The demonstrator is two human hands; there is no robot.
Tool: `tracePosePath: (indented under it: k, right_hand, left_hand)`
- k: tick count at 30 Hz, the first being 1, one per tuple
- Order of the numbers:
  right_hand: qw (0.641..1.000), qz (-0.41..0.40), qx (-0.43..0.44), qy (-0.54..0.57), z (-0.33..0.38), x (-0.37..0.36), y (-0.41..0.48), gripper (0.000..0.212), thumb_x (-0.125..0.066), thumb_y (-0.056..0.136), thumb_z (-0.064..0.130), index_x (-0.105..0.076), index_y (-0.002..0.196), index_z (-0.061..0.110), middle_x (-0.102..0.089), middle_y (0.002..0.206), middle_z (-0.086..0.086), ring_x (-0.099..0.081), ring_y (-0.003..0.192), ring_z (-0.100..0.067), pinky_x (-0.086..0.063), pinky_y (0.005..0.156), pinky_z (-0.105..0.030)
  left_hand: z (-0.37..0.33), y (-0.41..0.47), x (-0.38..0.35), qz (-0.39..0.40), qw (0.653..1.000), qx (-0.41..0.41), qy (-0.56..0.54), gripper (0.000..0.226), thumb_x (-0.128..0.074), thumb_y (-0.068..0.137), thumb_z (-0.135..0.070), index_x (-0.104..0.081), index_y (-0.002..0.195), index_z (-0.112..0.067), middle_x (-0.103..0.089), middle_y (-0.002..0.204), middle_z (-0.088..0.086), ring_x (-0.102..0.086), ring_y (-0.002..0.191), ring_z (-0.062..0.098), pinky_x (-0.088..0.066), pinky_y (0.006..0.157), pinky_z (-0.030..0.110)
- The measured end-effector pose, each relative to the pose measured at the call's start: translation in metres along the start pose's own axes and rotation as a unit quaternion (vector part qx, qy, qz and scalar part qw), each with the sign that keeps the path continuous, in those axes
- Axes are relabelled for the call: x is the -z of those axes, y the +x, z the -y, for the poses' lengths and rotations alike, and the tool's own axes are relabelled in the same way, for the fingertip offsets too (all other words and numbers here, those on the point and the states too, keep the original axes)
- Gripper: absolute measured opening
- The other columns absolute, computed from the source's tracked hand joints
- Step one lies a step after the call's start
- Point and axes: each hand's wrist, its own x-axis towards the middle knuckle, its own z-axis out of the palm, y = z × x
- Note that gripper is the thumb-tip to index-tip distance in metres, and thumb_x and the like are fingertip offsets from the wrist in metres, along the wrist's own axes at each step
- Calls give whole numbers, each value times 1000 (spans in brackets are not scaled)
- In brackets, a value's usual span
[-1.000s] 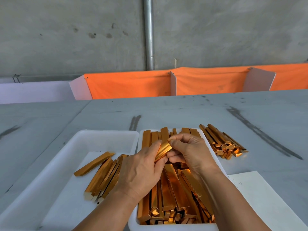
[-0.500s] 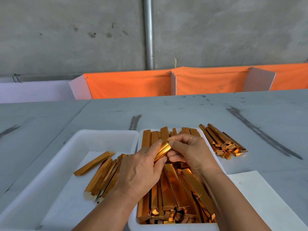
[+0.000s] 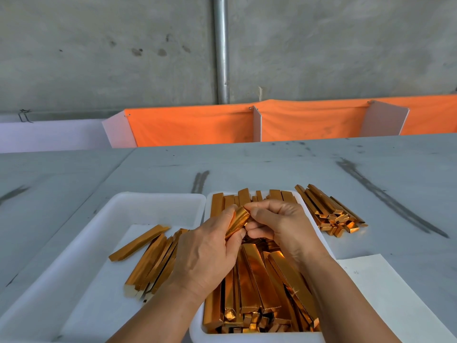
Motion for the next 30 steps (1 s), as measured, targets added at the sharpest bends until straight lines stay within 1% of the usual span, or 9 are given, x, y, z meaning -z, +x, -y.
tracePosePath:
  k: [4,6,10,14,16,20,25,28,30]
  right_hand:
    - [999,18,24,-30,-1,-3,-3,30,-60,95,2,-79,89,24,-76,78,-11,-73,66,-16,-58,63,-20]
    - [998,28,33,-40,-1,-5,-3,30,-60,95,3,-79,90,25,-76,78,-9,-72,65,-14,-57,62,-19]
    - [999,0,33,-33,-2,-5,0,19,-64,94,14,-79,83,18,-73,72,-12,-67,58,-16,-56,56,-21]
    - [999,-23,22,-36,-6,-3,4,12,-65,94,17,-75,90,12,-70,70,-16,-61,53,-20,-53,52,-24]
    - [999,-25,19,-34,-6,-2,4,12,-65,94,21,-73,92,11,-68,67,-14,-59,48,-16,-52,48,-23]
    - [1000,-10,5,-28,-6,0,5,14,-68,92,22,-74,94,10,-67,68,-12,-59,46,-14,-50,45,-21]
    - [999,2,24,-29,-5,1,4,12,-65,94,16,-74,101,17,-65,62,-8,-58,46,-13,-49,44,-21]
    - [999,13,33,-30,-5,1,3,16,-60,96,9,-74,94,16,-64,63,-9,-57,47,-13,-49,45,-22]
    - [999,17,29,-14,-4,1,4,21,-57,97,6,-73,85,14,-63,65,-9,-55,49,-13,-47,46,-22]
  left_hand:
    - [-2,1,1,-11,1000,21,-3,56,-33,91,-56,-45,138,-28,-69,98,-10,-67,79,8,-57,64,25]
    - [-2,2,1,-12,1000,23,0,55,-35,91,-55,-47,137,-26,-70,98,-9,-68,78,9,-57,63,26]
    - [-4,1,4,-5,1000,12,14,48,-46,93,-51,-49,135,-28,-70,97,-9,-68,76,11,-56,59,27]
    - [-7,1,7,4,1000,4,17,47,-50,93,-50,-48,135,-30,-69,95,-9,-67,74,9,-56,58,24]
    - [-7,1,7,4,1000,-7,13,47,-55,91,-47,-51,134,-28,-70,93,-7,-67,71,9,-55,56,23]
    - [-6,0,6,3,1000,-20,0,48,-59,91,-44,-53,134,-25,-71,93,-5,-68,72,10,-58,58,27]
    - [-4,0,4,-5,1000,-23,-5,46,-63,89,-44,-54,131,-26,-70,87,-8,-66,67,7,-55,54,21]
    - [-2,-1,4,-5,999,-29,-21,43,-56,92,-49,-48,131,-33,-68,87,-11,-63,67,5,-52,57,17]
    - [-2,-1,4,-1,999,-38,-23,43,-49,93,-53,-46,132,-35,-67,87,-12,-61,66,4,-45,57,10]
